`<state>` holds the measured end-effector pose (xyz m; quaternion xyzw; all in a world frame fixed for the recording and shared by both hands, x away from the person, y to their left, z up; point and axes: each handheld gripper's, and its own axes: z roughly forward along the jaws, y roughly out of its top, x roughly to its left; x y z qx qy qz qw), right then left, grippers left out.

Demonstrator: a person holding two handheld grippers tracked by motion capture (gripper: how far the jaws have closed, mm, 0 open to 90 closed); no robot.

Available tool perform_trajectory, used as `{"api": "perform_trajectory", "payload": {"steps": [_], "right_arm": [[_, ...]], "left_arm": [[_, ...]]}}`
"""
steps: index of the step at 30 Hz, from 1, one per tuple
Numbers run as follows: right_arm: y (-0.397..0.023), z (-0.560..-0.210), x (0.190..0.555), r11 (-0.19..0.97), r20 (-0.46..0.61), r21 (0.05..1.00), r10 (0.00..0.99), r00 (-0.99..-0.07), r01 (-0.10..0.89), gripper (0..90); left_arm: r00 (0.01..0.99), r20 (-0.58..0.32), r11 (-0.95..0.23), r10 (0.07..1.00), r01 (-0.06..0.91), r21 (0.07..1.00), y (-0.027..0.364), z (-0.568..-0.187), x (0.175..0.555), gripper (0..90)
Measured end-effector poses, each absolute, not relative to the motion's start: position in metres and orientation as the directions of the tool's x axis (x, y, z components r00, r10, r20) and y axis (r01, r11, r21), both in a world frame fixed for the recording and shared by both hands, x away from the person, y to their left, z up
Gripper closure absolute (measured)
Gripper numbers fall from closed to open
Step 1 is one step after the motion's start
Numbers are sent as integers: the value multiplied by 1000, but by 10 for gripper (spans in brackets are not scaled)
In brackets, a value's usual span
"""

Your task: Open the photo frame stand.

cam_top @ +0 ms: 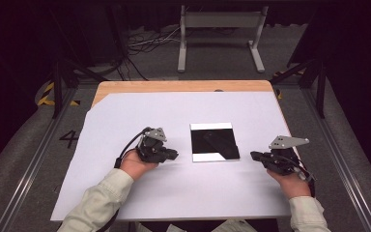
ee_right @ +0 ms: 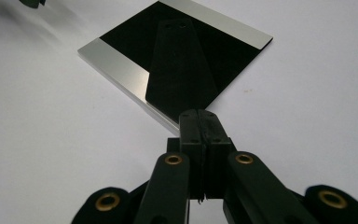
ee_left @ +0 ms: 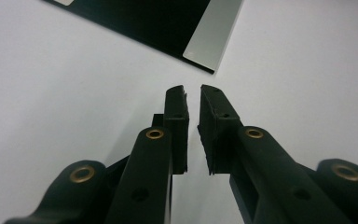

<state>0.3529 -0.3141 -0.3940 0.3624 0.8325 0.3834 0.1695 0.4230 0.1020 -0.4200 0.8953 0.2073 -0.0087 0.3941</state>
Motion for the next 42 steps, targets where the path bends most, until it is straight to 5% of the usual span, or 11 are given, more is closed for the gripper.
{"api": "perform_trajectory", "payload": {"steps": [26,42], "right_arm": [[-299,-395,377,531,-4,661,709,-706,530,838],[-282,-407,385,590,-1,595,679,-734,546,824]], "left_arm": [[782,-217,-435,584,527,730,145,-438,449,675],[775,-197,-431,600,521,736,147,-440,450,658]]}}
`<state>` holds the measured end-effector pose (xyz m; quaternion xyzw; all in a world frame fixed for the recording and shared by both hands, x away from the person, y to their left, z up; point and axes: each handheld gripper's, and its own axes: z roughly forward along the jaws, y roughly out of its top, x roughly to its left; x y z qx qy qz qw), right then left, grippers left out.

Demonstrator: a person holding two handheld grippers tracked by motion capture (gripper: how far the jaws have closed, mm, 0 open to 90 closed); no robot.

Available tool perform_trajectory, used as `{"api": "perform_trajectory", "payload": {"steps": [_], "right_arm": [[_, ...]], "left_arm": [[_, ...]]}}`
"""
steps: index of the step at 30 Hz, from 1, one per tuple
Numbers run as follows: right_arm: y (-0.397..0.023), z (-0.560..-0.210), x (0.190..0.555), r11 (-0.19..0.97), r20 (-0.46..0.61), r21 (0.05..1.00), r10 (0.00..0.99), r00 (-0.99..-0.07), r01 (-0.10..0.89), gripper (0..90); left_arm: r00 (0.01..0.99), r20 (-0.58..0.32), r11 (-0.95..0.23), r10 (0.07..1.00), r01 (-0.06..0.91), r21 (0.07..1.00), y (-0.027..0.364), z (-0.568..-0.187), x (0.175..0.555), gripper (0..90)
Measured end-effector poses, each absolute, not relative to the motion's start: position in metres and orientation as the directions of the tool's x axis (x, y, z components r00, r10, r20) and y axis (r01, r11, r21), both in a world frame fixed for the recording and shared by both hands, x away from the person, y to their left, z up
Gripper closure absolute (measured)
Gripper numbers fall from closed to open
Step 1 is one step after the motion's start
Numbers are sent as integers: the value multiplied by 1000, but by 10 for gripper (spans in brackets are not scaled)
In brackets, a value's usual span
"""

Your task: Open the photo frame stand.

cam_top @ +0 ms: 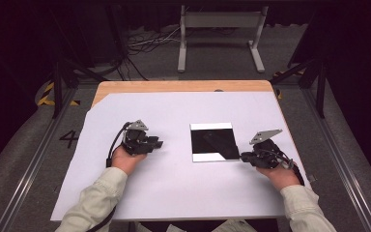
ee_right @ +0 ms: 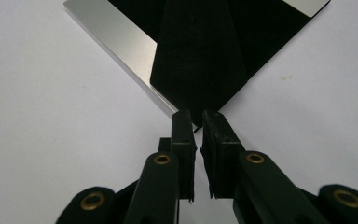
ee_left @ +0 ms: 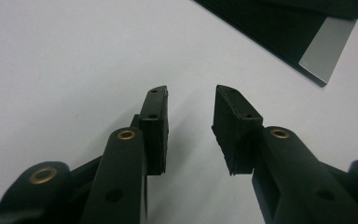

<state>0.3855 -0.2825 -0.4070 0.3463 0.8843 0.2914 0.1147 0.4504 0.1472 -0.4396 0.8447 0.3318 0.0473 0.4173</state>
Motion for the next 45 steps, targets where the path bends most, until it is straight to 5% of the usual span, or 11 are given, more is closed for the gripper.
{"api": "perform_trajectory", "payload": {"steps": [29,45], "right_arm": [[-273,-416,399,669,-15,457,665,-747,586,870],[-277,-403,394,643,-21,526,663,-748,556,898]], "left_arm": [[778,-203,-433,594,522,735,146,-440,450,653],[793,-187,-454,579,504,735,143,-440,449,658]]}}
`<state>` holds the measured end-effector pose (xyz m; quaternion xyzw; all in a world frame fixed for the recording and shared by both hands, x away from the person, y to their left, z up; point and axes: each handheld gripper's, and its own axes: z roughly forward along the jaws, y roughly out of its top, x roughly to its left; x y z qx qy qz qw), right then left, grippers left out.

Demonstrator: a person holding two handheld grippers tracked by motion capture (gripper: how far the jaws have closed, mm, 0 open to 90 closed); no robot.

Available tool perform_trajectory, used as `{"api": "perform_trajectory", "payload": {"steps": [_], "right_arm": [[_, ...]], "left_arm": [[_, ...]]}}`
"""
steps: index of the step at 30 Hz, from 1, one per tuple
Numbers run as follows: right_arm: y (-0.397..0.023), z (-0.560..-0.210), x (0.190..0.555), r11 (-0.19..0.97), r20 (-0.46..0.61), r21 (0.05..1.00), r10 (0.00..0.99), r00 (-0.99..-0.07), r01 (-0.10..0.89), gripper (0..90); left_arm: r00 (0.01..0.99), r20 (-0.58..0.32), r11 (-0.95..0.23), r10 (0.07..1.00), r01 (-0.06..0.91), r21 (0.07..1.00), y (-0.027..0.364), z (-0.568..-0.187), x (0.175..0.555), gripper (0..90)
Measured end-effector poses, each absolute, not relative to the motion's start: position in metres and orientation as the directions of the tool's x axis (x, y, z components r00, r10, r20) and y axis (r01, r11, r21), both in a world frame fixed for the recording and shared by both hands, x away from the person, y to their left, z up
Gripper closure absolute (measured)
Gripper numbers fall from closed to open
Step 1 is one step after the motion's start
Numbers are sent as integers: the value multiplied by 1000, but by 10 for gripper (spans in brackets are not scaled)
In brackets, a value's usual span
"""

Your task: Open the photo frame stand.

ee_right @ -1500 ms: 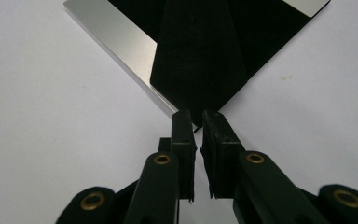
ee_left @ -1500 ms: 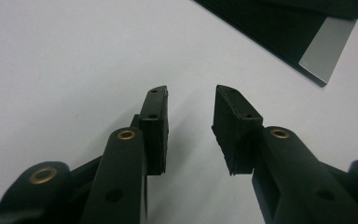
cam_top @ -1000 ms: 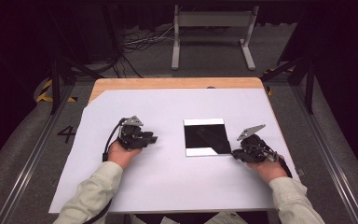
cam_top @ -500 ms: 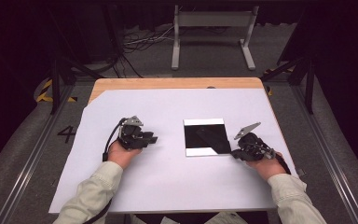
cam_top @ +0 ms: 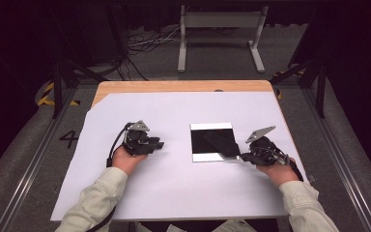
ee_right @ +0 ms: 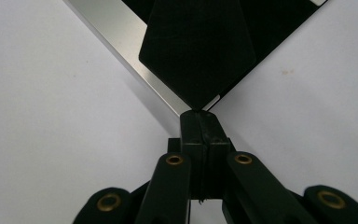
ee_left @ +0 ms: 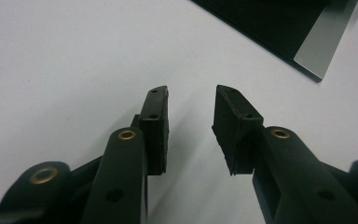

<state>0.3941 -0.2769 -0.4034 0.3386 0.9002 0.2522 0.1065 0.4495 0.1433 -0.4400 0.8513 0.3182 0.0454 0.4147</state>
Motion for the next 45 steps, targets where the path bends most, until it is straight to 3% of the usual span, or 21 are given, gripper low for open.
{"api": "perform_trajectory", "payload": {"steps": [26,45], "right_arm": [[-269,-363,396,603,-57,645,652,-756,470,899],[-266,-358,399,588,-48,663,651,-758,464,900]], "left_arm": [[803,-164,-475,573,489,732,140,-441,448,661],[807,-161,-482,568,485,729,139,-442,448,660]]}}
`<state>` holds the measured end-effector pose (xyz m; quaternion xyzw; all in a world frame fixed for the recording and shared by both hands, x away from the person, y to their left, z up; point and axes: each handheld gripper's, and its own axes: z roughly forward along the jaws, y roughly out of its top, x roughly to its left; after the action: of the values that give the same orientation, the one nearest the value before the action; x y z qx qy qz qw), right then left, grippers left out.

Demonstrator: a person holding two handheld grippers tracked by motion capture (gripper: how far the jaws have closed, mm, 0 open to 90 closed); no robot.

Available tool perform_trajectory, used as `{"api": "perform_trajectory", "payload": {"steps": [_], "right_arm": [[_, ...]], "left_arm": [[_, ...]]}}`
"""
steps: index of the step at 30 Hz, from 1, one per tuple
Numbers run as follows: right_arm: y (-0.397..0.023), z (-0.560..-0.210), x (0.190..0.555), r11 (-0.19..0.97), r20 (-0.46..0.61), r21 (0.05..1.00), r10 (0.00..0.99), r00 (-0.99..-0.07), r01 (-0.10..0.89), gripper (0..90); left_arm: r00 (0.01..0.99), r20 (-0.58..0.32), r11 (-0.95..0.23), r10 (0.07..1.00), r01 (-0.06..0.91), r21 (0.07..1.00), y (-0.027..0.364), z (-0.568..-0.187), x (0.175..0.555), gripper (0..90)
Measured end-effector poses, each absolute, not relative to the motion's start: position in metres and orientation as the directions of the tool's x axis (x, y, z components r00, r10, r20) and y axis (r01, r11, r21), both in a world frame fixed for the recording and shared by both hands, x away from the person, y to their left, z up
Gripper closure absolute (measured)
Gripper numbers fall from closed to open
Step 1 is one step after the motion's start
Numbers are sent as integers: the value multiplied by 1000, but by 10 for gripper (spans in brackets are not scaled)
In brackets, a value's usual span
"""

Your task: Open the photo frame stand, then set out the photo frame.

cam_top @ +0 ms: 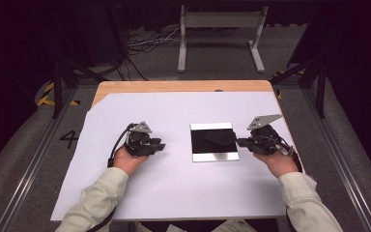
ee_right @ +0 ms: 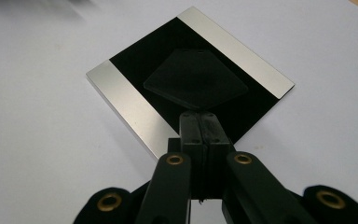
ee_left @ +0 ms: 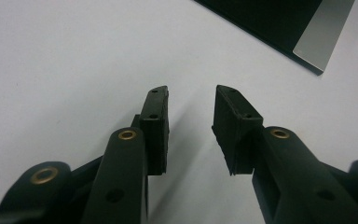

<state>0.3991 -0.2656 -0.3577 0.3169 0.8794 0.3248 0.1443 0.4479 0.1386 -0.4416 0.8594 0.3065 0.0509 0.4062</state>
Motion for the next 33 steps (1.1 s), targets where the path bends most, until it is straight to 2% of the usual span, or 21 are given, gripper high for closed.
{"api": "perform_trajectory", "payload": {"steps": [13,33], "right_arm": [[-275,-355,397,571,-23,664,660,-751,482,895],[-288,-341,403,504,13,663,731,-682,553,800]], "left_arm": [[806,-169,-475,568,489,731,139,-441,447,648],[807,-160,-481,568,483,731,139,-440,447,641]]}}
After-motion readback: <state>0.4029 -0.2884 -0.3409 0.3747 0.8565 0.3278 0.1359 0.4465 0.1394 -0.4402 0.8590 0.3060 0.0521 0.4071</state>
